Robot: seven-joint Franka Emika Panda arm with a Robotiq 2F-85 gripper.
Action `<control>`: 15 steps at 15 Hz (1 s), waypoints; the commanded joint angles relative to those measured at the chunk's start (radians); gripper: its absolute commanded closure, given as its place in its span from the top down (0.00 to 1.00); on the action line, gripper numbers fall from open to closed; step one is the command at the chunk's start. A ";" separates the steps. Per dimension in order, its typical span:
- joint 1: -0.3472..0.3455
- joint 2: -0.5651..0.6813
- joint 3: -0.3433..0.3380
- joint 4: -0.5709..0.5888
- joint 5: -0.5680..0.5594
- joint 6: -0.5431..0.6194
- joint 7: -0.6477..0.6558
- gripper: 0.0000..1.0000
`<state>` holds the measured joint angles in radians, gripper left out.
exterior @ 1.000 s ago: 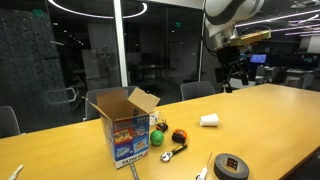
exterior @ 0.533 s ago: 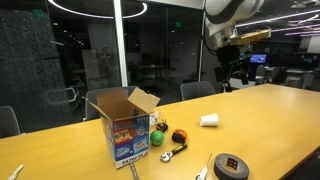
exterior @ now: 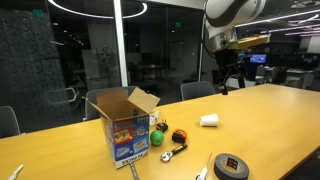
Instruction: Put the black tape in the box
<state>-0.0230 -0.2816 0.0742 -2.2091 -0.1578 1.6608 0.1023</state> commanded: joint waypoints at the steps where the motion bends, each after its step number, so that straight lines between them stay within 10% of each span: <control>1: 0.017 -0.031 -0.015 -0.064 0.080 0.091 0.065 1.00; 15: -0.011 0.161 -0.051 -0.261 0.267 0.504 0.165 1.00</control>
<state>-0.0235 -0.1931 0.0432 -2.4867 0.1017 2.1070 0.2447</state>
